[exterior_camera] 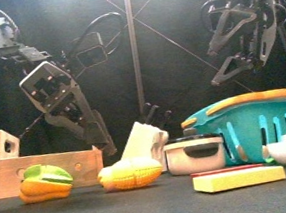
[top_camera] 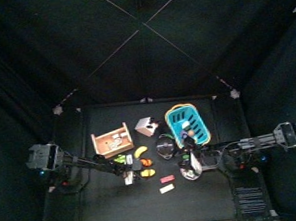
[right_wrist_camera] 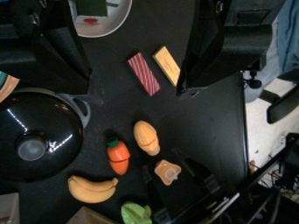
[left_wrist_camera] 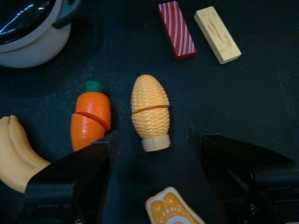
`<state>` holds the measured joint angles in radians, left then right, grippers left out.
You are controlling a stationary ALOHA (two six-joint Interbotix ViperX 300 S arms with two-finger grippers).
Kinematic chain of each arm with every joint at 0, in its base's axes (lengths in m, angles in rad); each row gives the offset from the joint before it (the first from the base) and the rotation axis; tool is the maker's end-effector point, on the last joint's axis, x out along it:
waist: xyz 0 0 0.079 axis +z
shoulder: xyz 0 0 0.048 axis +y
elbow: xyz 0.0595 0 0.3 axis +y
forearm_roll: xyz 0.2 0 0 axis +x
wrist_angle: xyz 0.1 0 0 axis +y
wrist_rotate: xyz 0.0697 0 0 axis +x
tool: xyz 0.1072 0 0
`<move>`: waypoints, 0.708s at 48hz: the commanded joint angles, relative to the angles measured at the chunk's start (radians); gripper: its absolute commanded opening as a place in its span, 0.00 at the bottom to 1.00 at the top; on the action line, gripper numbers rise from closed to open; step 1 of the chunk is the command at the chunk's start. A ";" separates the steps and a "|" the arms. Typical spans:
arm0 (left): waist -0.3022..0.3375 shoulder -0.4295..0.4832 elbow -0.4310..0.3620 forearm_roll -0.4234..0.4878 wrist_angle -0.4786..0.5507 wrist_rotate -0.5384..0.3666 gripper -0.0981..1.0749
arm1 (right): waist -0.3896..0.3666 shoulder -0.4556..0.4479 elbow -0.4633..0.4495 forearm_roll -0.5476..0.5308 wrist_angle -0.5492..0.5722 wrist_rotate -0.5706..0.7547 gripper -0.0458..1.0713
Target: Grab yellow nut
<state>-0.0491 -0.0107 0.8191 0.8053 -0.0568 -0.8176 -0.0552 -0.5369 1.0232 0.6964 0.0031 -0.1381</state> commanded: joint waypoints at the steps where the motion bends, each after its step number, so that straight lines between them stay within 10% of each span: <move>1: 0.003 -0.029 -0.002 0.012 -0.029 0.008 0.90 | -0.048 -0.038 -0.044 0.034 0.011 0.000 0.91; 34: 0.135 -0.199 0.143 -0.025 -0.379 0.048 0.90 | -0.620 -0.055 -0.210 0.091 0.500 0.003 0.91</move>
<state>0.0675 -0.1948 0.9649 0.7946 -0.3835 -0.7793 -0.6274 -0.5937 0.8483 0.7977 0.4510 -0.1335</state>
